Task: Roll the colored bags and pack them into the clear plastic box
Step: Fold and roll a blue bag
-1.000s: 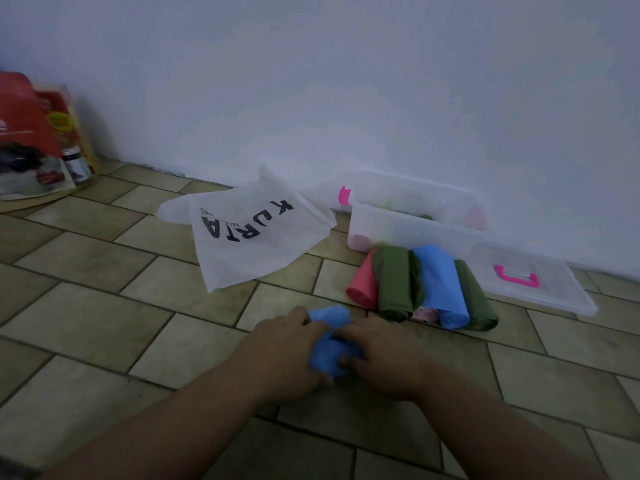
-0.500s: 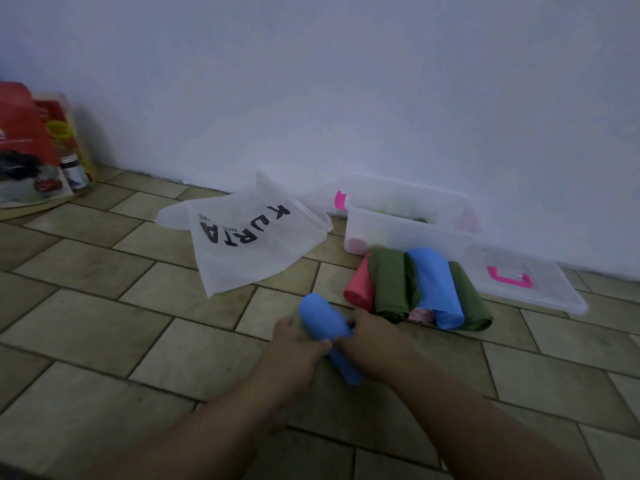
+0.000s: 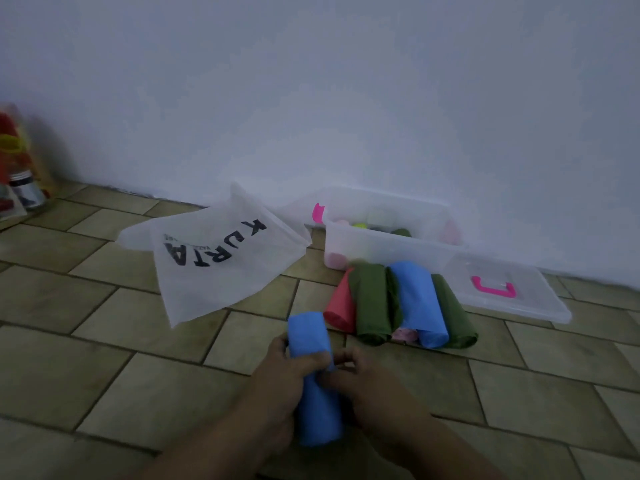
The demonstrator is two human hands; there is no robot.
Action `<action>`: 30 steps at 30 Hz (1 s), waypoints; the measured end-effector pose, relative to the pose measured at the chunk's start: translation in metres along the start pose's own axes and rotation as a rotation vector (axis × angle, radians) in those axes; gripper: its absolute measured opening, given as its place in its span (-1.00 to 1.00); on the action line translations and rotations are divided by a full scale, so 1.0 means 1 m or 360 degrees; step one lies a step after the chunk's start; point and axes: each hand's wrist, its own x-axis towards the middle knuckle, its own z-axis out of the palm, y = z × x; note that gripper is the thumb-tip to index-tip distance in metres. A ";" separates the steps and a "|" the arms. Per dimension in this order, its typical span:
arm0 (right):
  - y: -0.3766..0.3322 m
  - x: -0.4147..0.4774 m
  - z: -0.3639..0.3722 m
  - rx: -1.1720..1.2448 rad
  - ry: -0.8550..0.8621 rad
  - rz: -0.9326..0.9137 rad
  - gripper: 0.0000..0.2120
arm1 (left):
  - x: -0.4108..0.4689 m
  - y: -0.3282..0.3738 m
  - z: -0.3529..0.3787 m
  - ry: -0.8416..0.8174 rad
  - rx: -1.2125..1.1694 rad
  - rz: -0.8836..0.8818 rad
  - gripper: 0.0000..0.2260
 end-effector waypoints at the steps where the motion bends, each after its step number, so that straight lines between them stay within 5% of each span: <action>1: -0.002 0.002 -0.004 0.0036 -0.0029 -0.0013 -0.57 | 0.004 0.003 0.004 0.0019 0.0104 0.0064 -0.45; 4: -0.023 0.007 -0.023 -0.0011 -0.0010 -0.0122 -0.69 | 0.021 0.026 0.022 -0.0057 0.0361 0.0322 -0.26; 9: -0.108 0.014 -0.094 -0.0208 0.0211 -0.0490 -0.71 | 0.080 0.101 0.074 -0.0470 0.0632 0.0835 -0.27; 13: -0.175 0.059 -0.159 -0.0479 0.0924 -0.0649 -0.71 | 0.147 0.152 0.108 0.0043 0.2003 0.1157 -0.38; 16: -0.191 0.103 -0.187 -0.0992 0.1278 -0.0566 -0.64 | 0.182 0.152 0.115 0.0149 0.2560 0.0998 -0.37; 21: -0.172 0.156 -0.196 -0.1726 0.1205 -0.0073 -0.49 | 0.199 0.145 0.114 0.0139 0.2627 0.0979 -0.39; 30: -0.177 0.167 -0.183 -0.1902 0.0929 0.0337 -0.35 | 0.187 0.151 0.118 0.0082 0.2696 0.0871 -0.46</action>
